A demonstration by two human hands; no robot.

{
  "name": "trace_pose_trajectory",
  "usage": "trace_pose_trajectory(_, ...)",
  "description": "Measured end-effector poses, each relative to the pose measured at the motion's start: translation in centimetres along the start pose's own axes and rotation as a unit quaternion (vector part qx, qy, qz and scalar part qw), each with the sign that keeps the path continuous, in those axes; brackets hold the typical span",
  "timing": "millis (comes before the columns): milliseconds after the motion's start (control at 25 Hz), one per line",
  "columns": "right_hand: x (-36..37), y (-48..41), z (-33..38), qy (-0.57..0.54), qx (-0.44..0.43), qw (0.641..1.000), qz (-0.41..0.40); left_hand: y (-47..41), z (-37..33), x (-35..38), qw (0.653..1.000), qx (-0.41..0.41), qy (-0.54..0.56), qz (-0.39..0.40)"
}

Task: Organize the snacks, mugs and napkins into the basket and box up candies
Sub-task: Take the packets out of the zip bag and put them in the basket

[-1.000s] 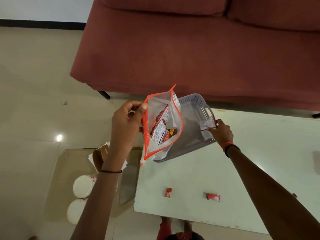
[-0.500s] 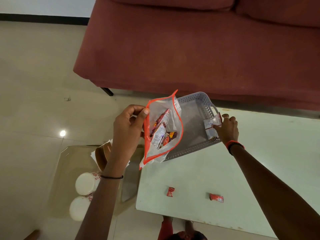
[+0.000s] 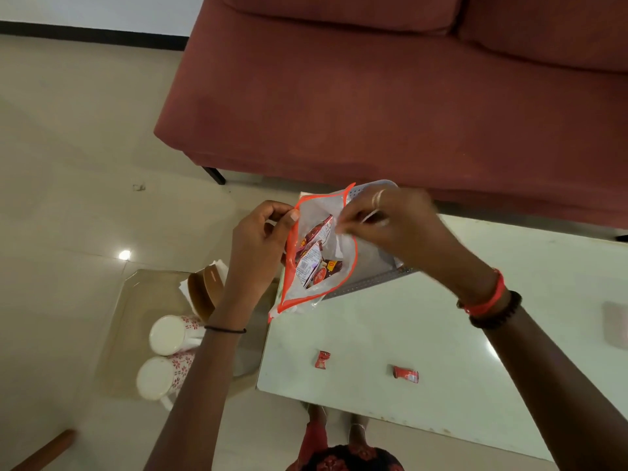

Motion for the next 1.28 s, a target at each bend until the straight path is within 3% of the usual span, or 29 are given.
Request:
trace_pose_trajectory(80, 5.2, 0.2, 0.5, 0.148, 0.006, 0.975, 0.168, 0.8, -0.7, 0.1, 1.000, 0.006, -0.002, 0.001)
trace_pose_trajectory(200, 9.6, 1.0, -1.7, 0.332, 0.008, 0.906, 0.264, 2.3, -1.9, 0.5, 1.000, 0.012, -0.007, -0.002)
trace_pose_trajectory(360, 11.8, 2.5, -5.3, 0.455, 0.020, 0.829, 0.325, 4.1, -2.9, 1.2, 1.000, 0.015, 0.008, 0.002)
trace_pose_trajectory(640, 13.0, 5.4, -6.4, 0.513, -0.019, 0.789, 0.338, 6.2, -4.3, 2.1, 0.999, 0.041, 0.023, 0.012)
trace_pose_trajectory(760, 11.9, 5.4, -3.6, 0.526, -0.092, 0.802, 0.269, 6.7, -4.1, 2.2, 0.999, 0.033, 0.035, 0.010)
trace_pose_trajectory(880, 11.1, 6.0, -3.4, 0.469, -0.040, 0.830, 0.300, 6.6, -3.5, 2.2, 0.999, 0.021, 0.021, 0.016)
trace_pose_trajectory(1080, 7.2, 6.2, -0.1, 0.399, -0.045, 0.890, 0.218, 5.9, -1.7, 2.5, 0.998, -0.012, 0.021, 0.056)
trace_pose_trajectory(1280, 3.1, 6.4, 4.4, 0.363, -0.047, 0.912, 0.187, 5.3, -1.2, 2.2, 0.997, -0.018, 0.010, 0.079)
Point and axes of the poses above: each hand's wrist, its own y-axis away from the middle knuckle, its own x-axis out of the palm, z = x × y, the point moved 9 cm from there along -y, towards the middle knuckle, and after that the axes turned 9 degrees about -y, right-handed, at the moved point
